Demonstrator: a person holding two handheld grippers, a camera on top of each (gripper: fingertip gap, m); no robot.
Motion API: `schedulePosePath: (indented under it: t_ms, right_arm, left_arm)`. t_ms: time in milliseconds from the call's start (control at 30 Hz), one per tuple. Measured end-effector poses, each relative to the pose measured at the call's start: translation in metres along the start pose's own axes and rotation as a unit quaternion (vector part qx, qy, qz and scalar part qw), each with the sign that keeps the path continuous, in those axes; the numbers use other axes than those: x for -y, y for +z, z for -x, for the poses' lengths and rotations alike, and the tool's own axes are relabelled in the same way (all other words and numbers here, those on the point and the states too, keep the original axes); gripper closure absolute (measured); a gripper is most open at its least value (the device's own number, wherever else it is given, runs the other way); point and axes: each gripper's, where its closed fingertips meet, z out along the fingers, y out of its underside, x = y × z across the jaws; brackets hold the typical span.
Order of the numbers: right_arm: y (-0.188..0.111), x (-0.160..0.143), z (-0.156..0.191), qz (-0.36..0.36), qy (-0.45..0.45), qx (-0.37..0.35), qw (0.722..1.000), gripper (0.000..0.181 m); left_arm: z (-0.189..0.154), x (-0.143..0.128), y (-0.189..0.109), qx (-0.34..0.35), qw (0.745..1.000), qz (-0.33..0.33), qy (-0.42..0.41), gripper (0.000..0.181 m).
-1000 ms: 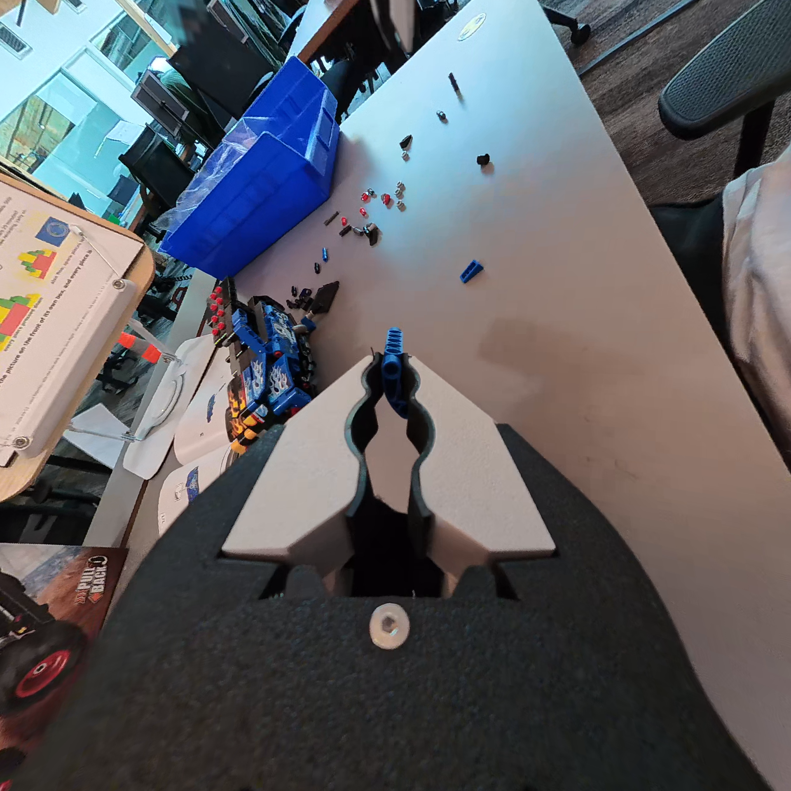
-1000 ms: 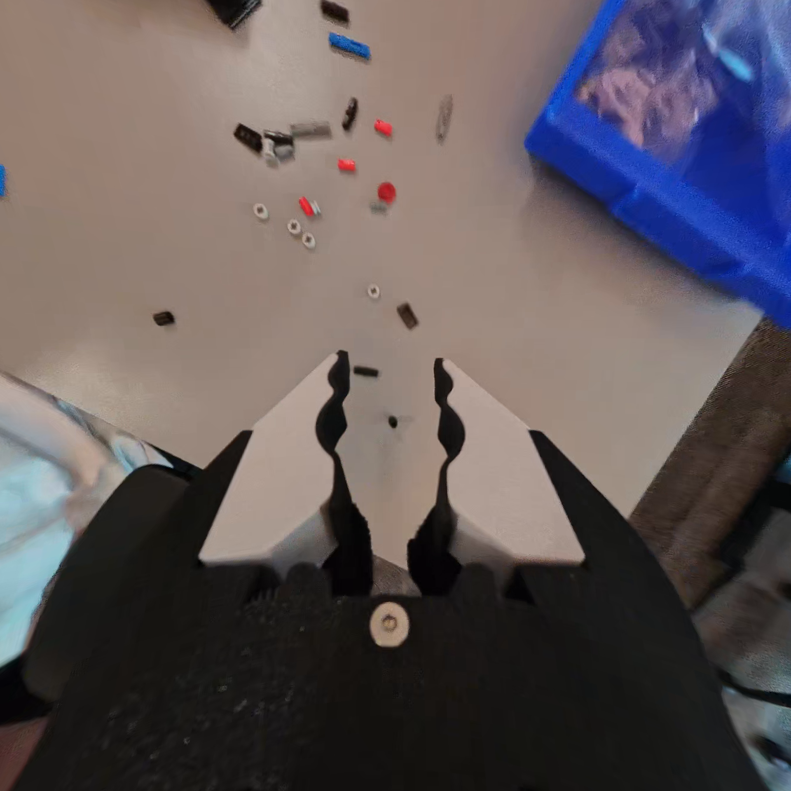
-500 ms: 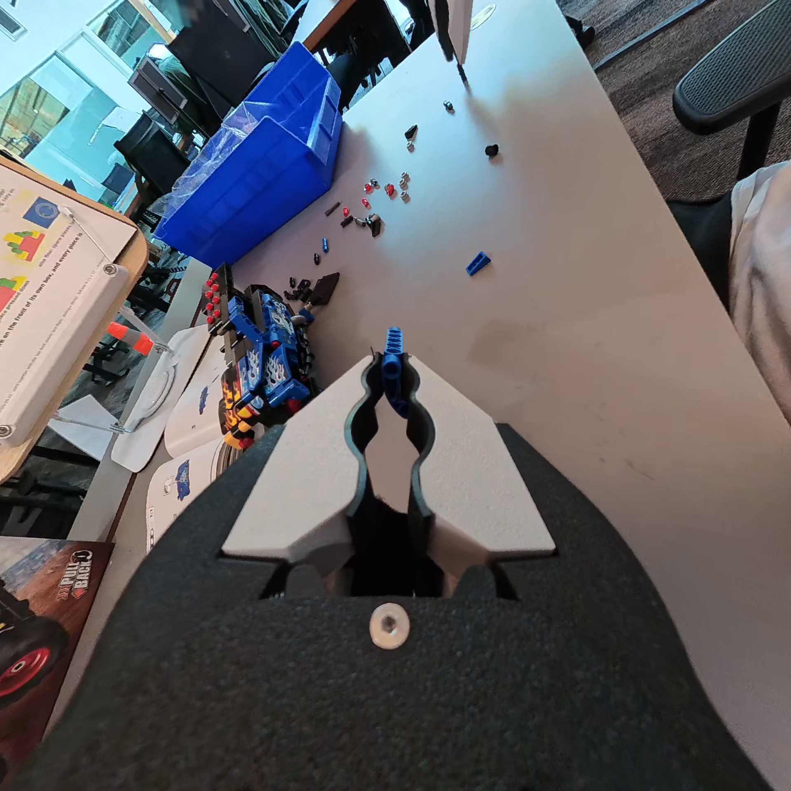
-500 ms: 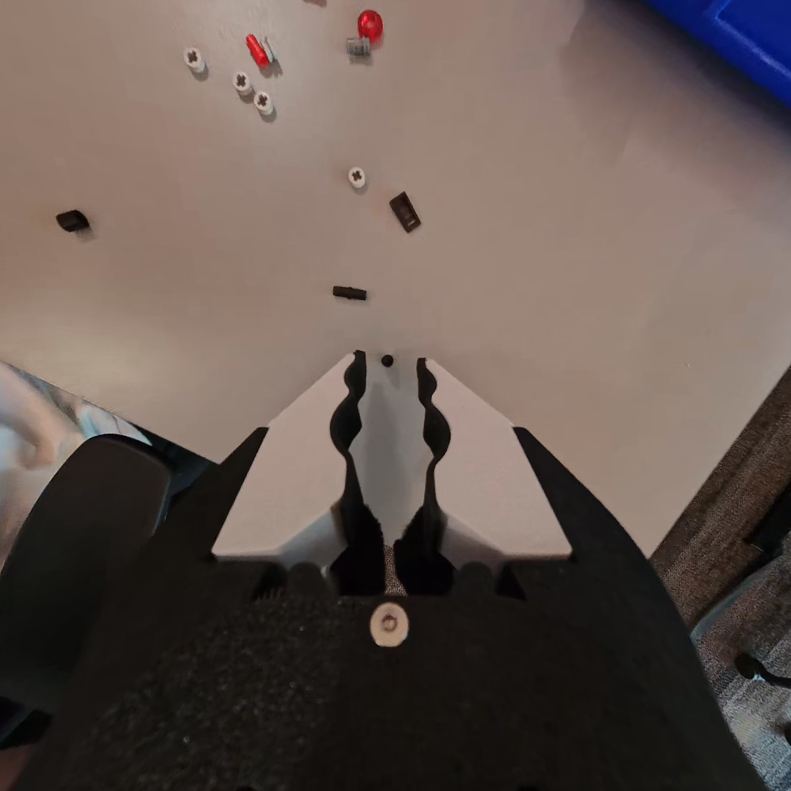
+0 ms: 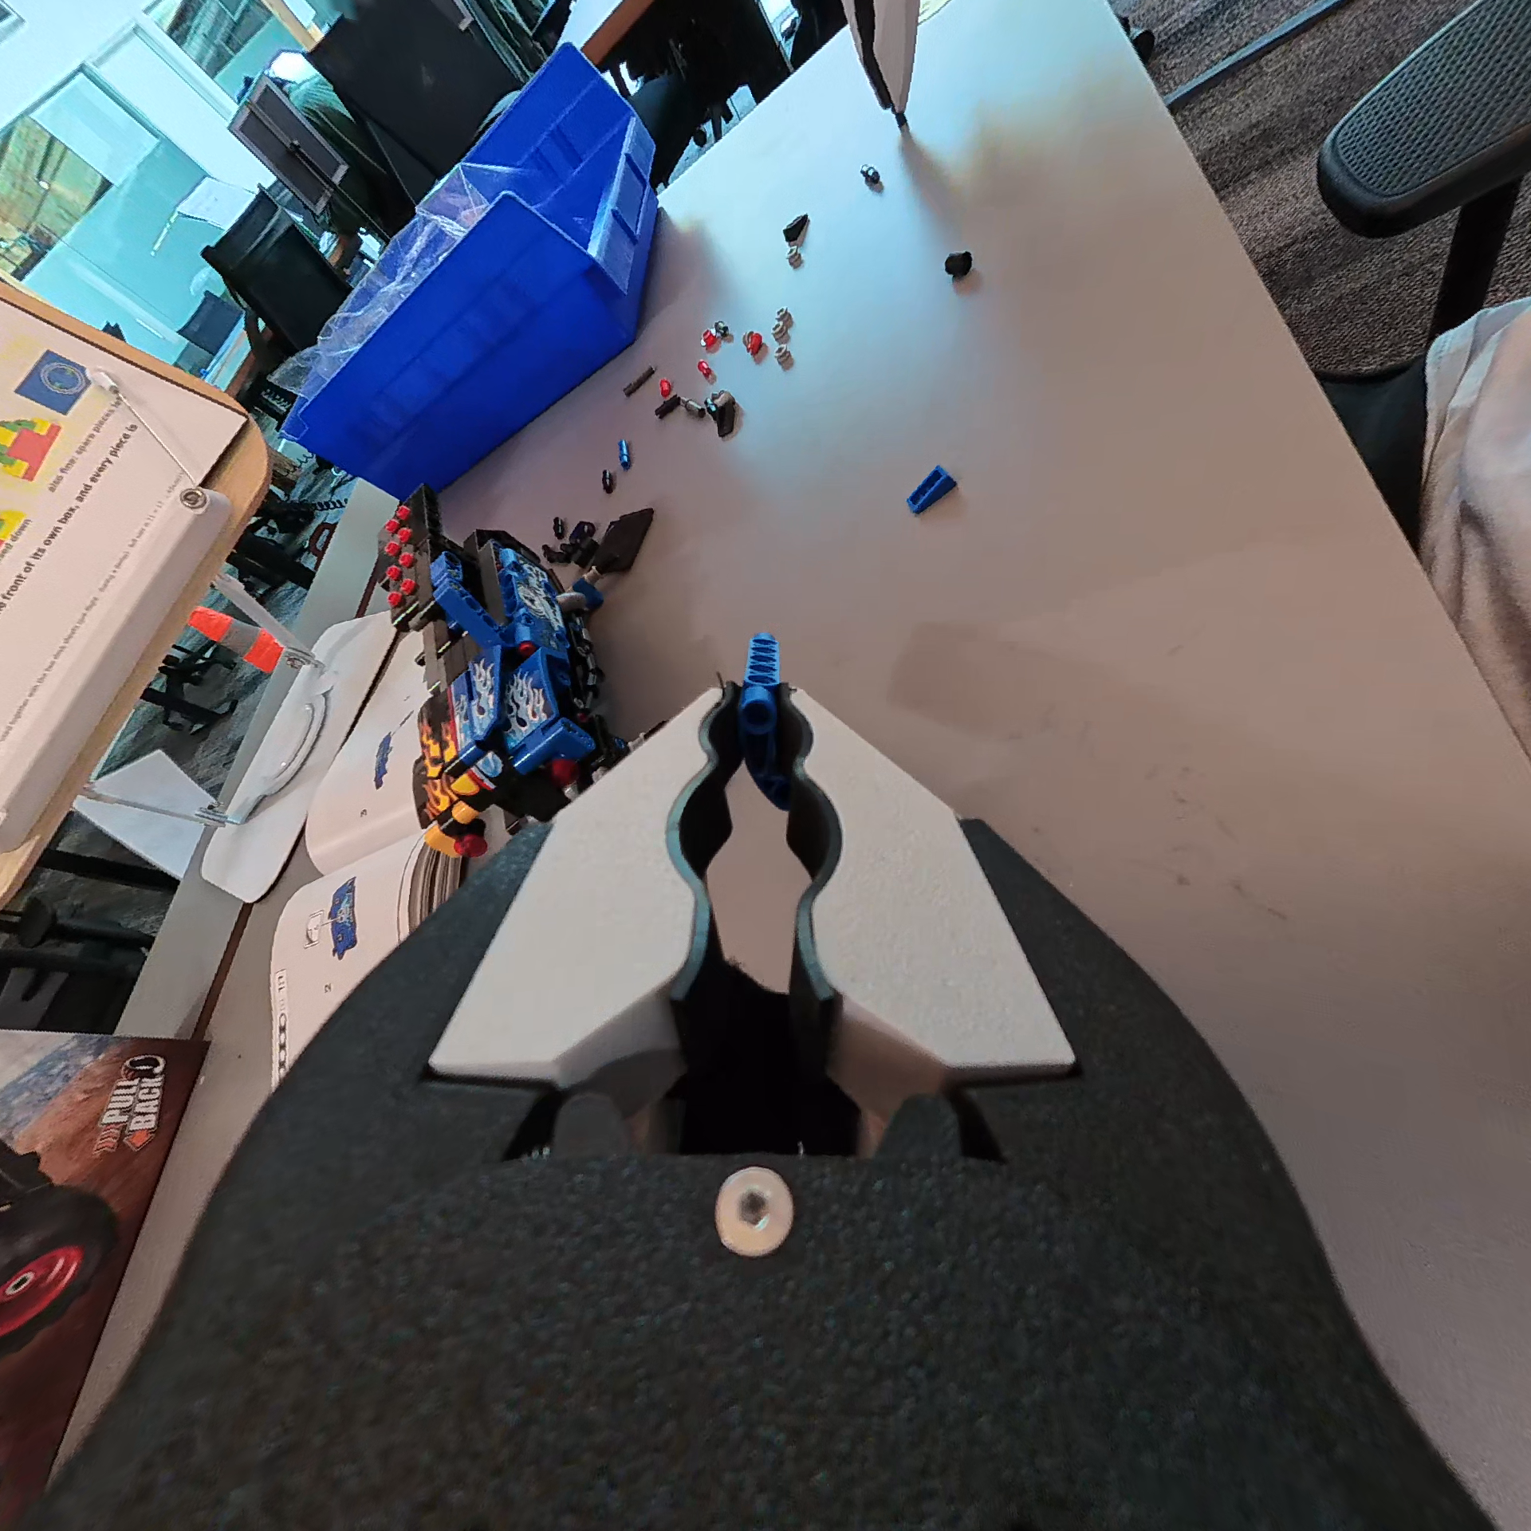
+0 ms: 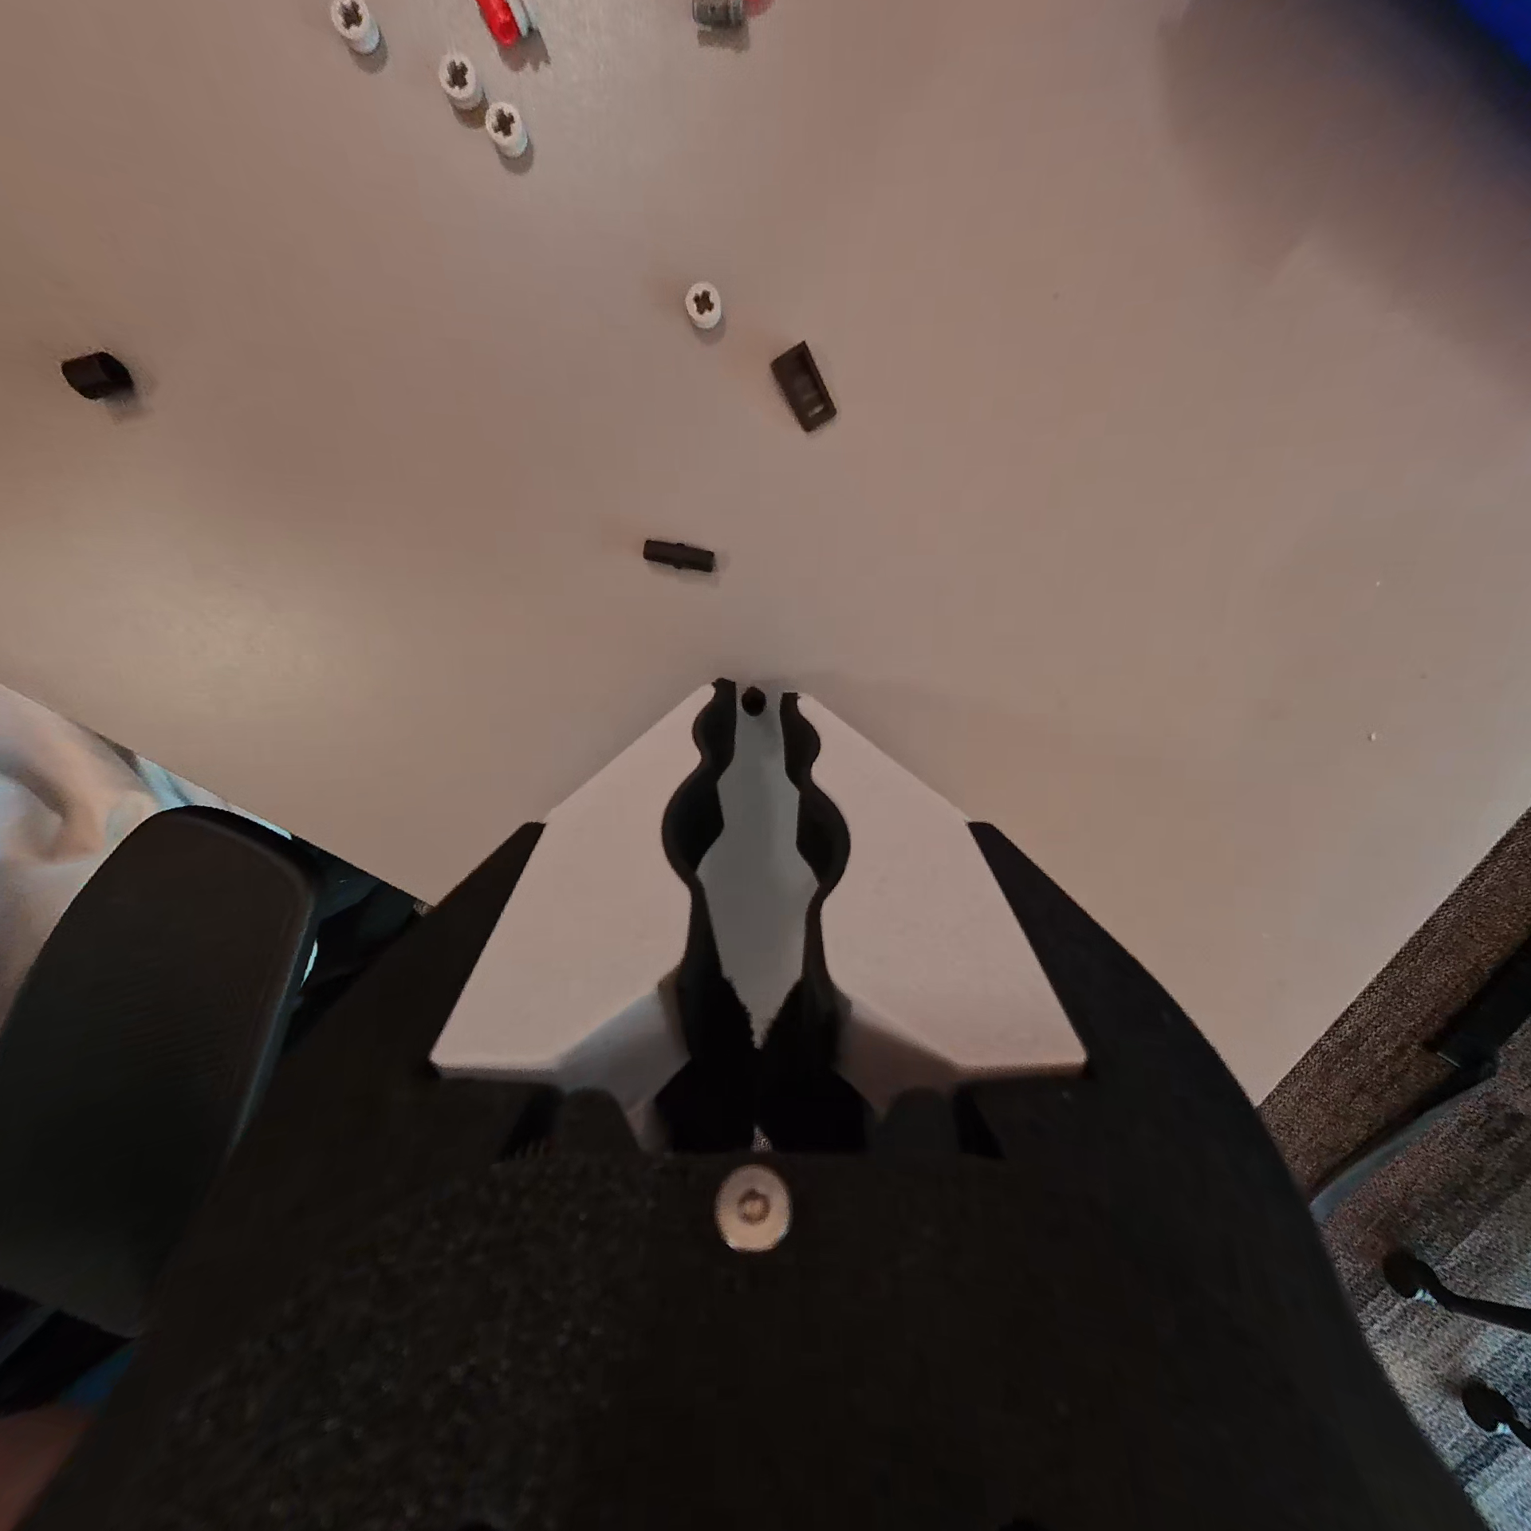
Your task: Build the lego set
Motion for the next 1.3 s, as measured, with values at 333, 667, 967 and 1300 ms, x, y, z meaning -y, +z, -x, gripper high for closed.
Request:
schedulePosePath:
  t_ms: [333, 667, 967, 1300]
  right_arm:
    - [0.002, -0.001, 0.001, 0.009, 0.001, 0.007, 1.000, 0.172]
    - [0.002, -0.003, 0.001, 0.016, -0.003, 0.008, 1.000, 0.177]
    - [-0.054, 0.129, 0.106, -0.301, -0.084, 0.073, 0.947, 0.177]
    - [-0.021, 0.230, 0.308, -0.457, -0.227, 0.123, 0.851, 0.176]
  left_arm:
    - [-0.002, -0.001, 0.000, -0.003, 1.000, 0.002, 0.005, 0.176]
    - [-0.003, 0.000, 0.000, -0.004, 1.000, 0.002, 0.006, 0.176]
    - [0.011, 0.008, -0.004, 0.009, 0.998, -0.041, -0.057, 0.177]
    - [0.010, 0.020, -0.010, -0.021, 0.991, -0.085, -0.105, 0.177]
